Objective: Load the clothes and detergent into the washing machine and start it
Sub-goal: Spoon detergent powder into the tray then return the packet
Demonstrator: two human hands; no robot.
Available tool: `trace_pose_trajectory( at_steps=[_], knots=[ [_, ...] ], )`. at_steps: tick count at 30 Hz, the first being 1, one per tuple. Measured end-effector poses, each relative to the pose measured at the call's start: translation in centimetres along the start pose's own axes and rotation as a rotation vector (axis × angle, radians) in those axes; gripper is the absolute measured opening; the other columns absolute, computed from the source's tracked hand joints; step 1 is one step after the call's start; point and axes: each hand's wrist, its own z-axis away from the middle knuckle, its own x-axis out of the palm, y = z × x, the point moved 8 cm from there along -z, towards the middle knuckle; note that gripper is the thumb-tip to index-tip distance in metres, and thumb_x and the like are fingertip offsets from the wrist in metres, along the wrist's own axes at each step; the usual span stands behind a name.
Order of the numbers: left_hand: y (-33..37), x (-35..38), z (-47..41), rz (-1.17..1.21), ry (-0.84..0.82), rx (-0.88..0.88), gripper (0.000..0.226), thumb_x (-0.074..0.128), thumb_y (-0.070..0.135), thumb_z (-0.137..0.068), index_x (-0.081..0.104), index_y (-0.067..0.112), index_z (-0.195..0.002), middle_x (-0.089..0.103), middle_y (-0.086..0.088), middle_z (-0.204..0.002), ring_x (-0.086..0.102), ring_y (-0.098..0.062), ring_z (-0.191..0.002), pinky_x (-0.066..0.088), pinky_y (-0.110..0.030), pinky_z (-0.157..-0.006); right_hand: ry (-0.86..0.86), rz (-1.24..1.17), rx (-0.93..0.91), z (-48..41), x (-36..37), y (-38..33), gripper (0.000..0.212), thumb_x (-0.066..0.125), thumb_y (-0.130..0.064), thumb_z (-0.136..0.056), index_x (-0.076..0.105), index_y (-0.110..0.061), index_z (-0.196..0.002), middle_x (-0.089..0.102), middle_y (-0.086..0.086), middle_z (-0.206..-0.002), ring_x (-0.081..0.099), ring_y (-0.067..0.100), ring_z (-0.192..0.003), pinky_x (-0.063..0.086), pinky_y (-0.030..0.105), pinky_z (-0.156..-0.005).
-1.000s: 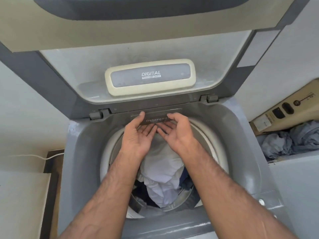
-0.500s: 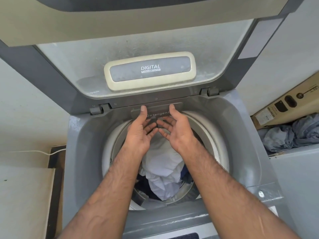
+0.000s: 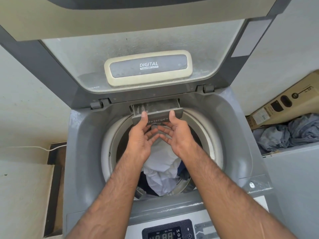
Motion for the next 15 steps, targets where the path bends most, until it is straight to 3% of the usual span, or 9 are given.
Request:
trace_pose_trajectory(
  at_steps=[4,8,15],
  knots=[
    [-1.1,-0.5,1.1,0.002,0.002,-0.005,0.05,0.069,0.051,-0.093,0.069,0.011,-0.124,0.073,-0.012,-0.117,0.072,-0.025,-0.098,0.059,-0.042,-0.088,0.004,0.016,-0.001,0.9,-0.9,0.8,0.05,0.061,-0.052,-0.099,0.068,-0.011,-0.127,0.079,0.003,-0.11,0.077,0.018,-0.096,0.061,0.038,-0.082],
    [-0.9,-0.7,1.4,-0.015,0.009,0.0,0.051,0.066,0.052,-0.095,0.068,0.011,-0.126,0.072,-0.013,-0.124,0.071,-0.026,-0.099,0.058,-0.044,-0.091,0.007,0.002,-0.014,1.4,-0.9,1.5,0.054,0.064,-0.054,-0.097,0.063,-0.012,-0.131,0.076,0.007,-0.121,0.076,0.021,-0.1,0.06,0.037,-0.076],
    [-0.8,-0.8,1.7,-0.06,0.022,-0.004,0.053,0.063,0.054,-0.096,0.064,0.014,-0.132,0.067,-0.011,-0.134,0.07,-0.03,-0.111,0.059,-0.045,-0.083,0.001,0.012,-0.016,1.7,-1.0,1.7,0.036,0.059,-0.044,-0.103,0.06,-0.016,-0.125,0.074,0.001,-0.117,0.075,0.014,-0.089,0.059,0.035,-0.073]
  ],
)
